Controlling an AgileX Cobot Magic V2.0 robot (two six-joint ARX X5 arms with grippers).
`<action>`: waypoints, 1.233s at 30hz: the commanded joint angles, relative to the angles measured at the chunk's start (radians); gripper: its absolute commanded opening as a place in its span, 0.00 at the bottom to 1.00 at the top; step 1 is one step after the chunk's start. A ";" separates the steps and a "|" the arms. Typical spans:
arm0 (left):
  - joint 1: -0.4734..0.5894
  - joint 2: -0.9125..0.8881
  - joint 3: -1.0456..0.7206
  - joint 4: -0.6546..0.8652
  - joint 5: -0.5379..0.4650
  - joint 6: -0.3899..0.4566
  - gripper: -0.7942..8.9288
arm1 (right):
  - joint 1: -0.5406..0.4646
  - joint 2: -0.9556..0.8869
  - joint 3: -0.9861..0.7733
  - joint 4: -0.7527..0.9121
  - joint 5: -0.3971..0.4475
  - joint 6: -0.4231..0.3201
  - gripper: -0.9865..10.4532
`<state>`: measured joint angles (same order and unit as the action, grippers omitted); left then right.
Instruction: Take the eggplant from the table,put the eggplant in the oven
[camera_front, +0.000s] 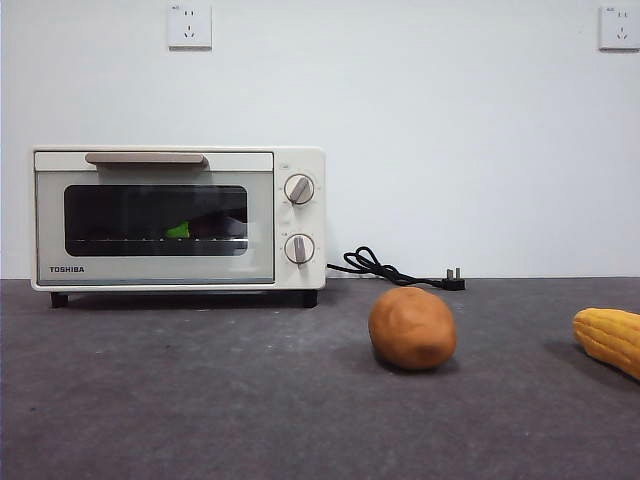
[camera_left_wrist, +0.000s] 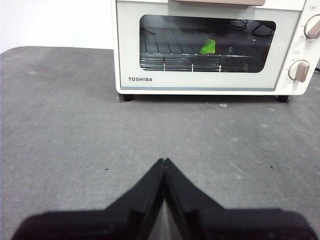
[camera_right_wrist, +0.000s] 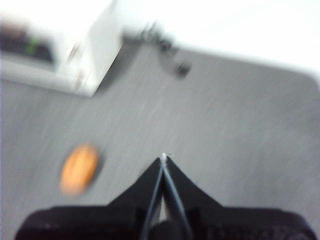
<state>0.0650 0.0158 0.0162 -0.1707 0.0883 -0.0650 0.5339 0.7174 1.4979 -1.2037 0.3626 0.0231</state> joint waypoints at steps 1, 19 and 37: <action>0.004 0.002 -0.009 0.008 -0.003 -0.010 0.08 | -0.121 -0.031 -0.006 0.145 0.001 -0.035 0.09; 0.004 0.006 -0.009 0.008 -0.003 -0.010 0.08 | -0.604 -0.193 -0.246 0.488 -0.129 -0.024 0.09; 0.004 0.007 -0.009 0.008 -0.003 -0.010 0.08 | -0.605 -0.628 -1.050 0.827 -0.166 0.162 0.09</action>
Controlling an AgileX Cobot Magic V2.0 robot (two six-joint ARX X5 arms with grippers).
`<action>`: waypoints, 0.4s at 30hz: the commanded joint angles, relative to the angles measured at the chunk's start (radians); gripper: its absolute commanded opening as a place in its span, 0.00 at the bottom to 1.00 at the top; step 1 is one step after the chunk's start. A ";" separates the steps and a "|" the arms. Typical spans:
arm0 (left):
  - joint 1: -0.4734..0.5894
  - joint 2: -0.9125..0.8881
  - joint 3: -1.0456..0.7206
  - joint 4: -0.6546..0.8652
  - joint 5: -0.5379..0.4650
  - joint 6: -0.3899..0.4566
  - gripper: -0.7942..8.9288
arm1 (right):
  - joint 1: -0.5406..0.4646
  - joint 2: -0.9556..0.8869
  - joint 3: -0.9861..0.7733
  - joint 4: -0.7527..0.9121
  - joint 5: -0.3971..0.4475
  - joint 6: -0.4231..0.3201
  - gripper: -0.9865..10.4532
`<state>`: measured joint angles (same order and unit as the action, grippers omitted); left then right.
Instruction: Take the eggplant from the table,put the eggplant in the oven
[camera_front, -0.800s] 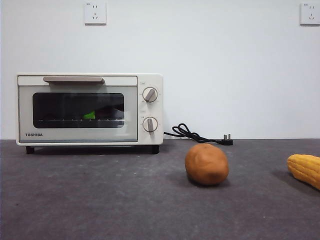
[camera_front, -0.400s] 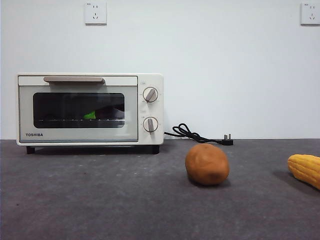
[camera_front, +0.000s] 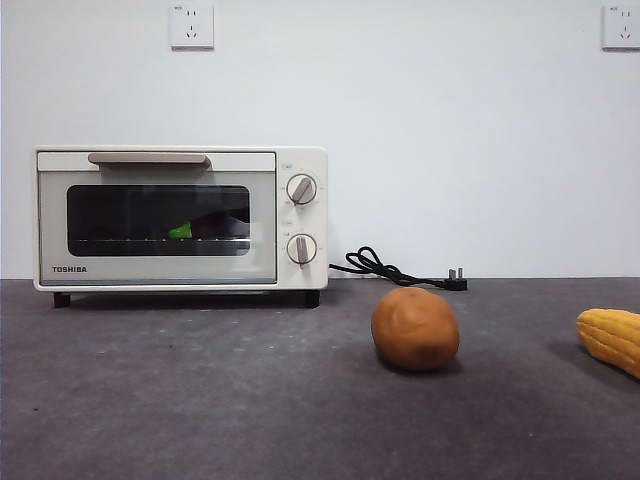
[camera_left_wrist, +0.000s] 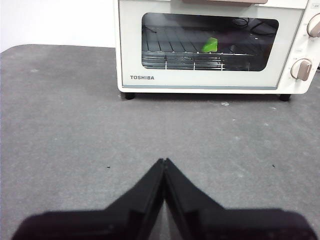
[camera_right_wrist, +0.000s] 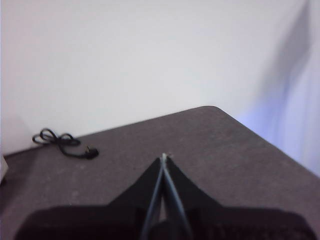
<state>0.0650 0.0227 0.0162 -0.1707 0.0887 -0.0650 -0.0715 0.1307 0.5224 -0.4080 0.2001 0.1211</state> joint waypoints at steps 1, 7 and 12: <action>0.004 0.000 -0.009 0.008 -0.003 -0.010 0.08 | 0.000 -0.067 -0.112 0.048 -0.003 0.077 0.09; 0.004 0.002 -0.009 0.008 -0.003 -0.010 0.08 | 0.000 -0.123 -0.272 0.098 -0.017 0.122 0.09; 0.004 0.015 -0.009 0.008 -0.003 -0.010 0.08 | 0.000 -0.123 -0.346 0.103 -0.030 0.122 0.09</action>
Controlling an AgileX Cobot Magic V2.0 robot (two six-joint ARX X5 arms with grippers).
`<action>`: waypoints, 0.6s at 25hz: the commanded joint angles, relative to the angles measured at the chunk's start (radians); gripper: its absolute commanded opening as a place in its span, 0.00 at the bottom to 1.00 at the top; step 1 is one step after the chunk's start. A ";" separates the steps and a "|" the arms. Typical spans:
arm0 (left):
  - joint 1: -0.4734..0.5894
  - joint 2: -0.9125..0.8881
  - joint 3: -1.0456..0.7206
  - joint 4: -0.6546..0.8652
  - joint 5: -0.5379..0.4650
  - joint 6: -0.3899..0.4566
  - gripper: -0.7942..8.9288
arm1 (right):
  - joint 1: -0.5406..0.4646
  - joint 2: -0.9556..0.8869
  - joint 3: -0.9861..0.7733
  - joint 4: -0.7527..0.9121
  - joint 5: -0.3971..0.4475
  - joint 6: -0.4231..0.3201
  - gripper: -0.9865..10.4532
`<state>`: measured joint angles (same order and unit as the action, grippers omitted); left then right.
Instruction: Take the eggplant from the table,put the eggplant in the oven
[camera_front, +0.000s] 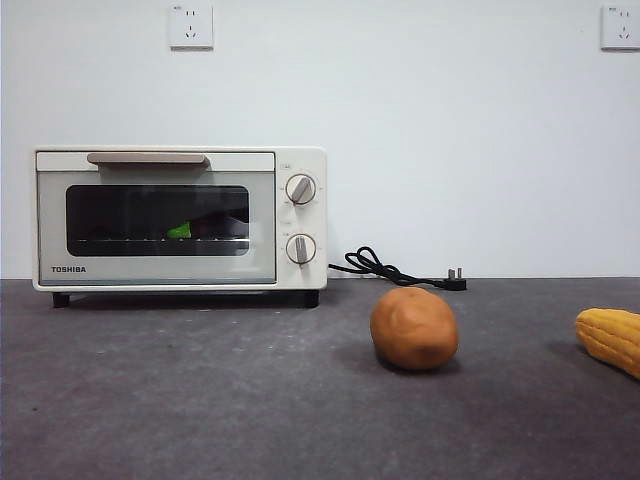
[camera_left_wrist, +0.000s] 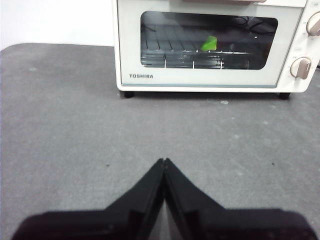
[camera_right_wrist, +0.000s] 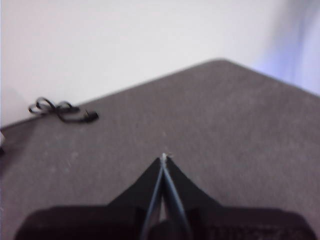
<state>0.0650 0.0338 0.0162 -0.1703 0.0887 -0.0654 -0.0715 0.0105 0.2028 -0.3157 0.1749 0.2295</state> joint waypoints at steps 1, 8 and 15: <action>0.004 0.007 -0.009 0.008 -0.004 -0.010 0.08 | 0.000 -0.003 -0.039 0.012 -0.005 0.014 0.09; 0.004 0.021 -0.009 0.008 -0.003 -0.010 0.08 | 0.000 -0.003 -0.109 0.031 -0.006 0.013 0.09; 0.004 0.022 -0.009 0.008 -0.003 -0.010 0.08 | 0.000 -0.003 -0.154 0.033 -0.074 0.002 0.09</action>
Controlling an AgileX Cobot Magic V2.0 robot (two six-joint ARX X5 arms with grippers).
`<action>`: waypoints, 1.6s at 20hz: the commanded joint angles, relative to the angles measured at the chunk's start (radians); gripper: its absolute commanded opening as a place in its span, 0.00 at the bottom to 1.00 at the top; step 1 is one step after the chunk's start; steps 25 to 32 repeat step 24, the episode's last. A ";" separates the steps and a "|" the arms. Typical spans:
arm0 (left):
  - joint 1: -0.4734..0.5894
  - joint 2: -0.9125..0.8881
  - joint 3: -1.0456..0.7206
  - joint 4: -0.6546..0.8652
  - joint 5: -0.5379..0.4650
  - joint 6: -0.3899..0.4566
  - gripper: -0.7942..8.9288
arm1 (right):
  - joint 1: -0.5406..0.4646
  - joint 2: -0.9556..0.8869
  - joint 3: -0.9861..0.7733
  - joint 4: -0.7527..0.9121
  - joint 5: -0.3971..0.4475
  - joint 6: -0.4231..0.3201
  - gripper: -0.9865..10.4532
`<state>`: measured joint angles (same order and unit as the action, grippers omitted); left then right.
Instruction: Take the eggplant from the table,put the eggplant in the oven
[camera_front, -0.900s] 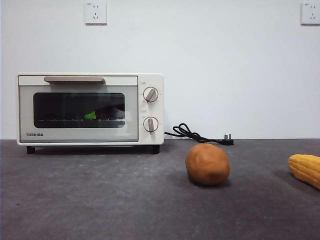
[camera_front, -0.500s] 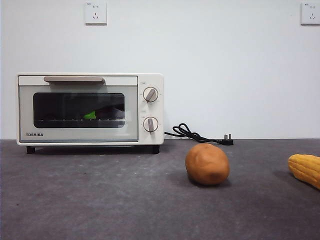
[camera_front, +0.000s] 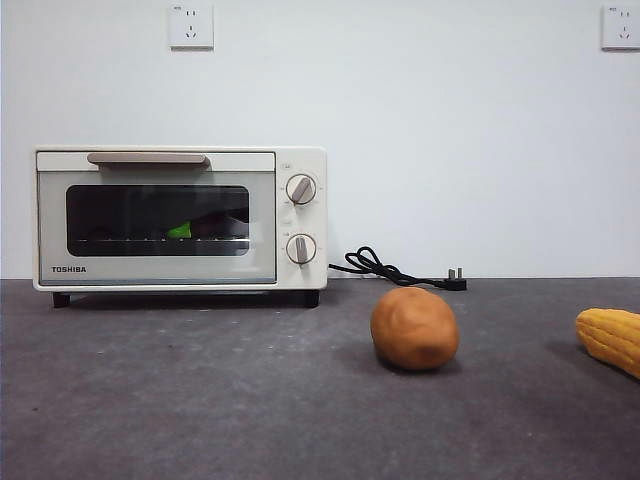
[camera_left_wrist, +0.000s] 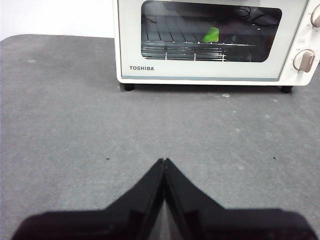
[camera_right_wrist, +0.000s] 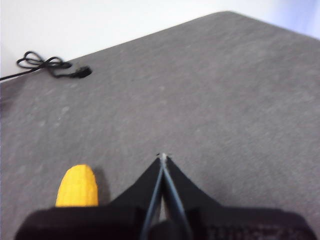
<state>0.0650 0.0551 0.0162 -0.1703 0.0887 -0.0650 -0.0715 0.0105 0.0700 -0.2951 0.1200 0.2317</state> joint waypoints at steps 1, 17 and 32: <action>0.004 0.000 -0.009 0.008 -0.003 -0.010 0.08 | 0.000 -0.003 -0.021 0.018 -0.030 -0.011 0.09; 0.004 0.000 -0.009 0.008 -0.003 -0.010 0.08 | 0.000 -0.003 -0.027 0.035 -0.262 -0.215 0.09; 0.004 0.000 -0.009 0.008 -0.003 -0.010 0.08 | 0.000 -0.003 -0.027 0.036 -0.252 -0.216 0.09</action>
